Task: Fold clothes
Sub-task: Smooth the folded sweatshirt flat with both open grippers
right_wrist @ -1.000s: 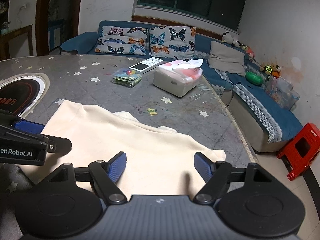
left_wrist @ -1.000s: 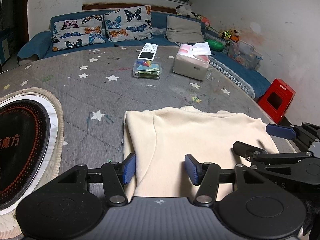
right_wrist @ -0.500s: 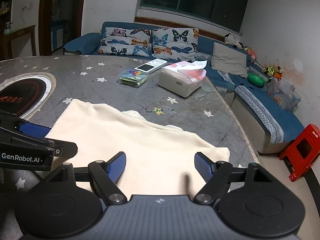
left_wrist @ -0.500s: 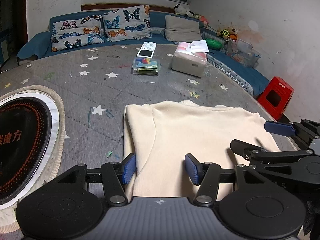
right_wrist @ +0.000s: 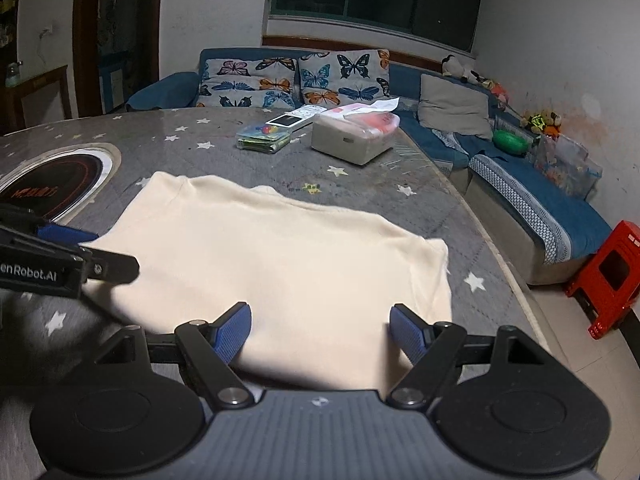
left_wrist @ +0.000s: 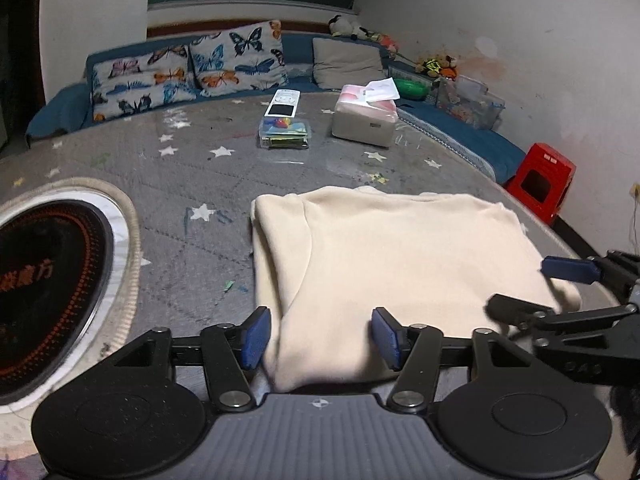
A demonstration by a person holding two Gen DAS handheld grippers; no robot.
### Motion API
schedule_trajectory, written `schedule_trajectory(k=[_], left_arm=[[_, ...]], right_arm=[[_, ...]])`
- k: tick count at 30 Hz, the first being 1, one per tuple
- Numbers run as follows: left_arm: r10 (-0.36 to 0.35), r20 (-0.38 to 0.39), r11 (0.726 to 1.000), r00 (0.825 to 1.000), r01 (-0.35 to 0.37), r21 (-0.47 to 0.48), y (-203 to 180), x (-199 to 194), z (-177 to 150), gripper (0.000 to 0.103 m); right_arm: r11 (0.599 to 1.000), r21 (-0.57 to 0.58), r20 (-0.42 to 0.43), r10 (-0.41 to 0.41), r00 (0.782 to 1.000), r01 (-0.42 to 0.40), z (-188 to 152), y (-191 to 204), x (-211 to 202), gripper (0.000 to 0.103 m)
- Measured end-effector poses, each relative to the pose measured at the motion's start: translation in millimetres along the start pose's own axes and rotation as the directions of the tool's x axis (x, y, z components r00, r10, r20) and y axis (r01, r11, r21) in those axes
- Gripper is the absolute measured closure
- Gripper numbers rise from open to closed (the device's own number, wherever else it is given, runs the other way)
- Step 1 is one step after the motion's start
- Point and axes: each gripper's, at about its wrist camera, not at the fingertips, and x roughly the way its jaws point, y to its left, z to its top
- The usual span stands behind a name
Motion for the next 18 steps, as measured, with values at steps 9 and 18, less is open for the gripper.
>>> schedule_trajectory(k=[9,18], left_arm=[[0.005,0.022,1.000,1.000,-0.005,0.004,9.5,-12.8,-4.1,0.042],[0.004,0.032,1.000,0.999,-0.003,-0.013,-2.6,-0.1,11.2,0.041]], right_arm=[[0.999,0.030,0.027,0.036,0.999,-0.037,-14.5,-14.2,-18.7,0.025],[0.994,0.091,0.051,0.061,0.997,-0.066,-5.7,-25.3,-11.6,0.027]])
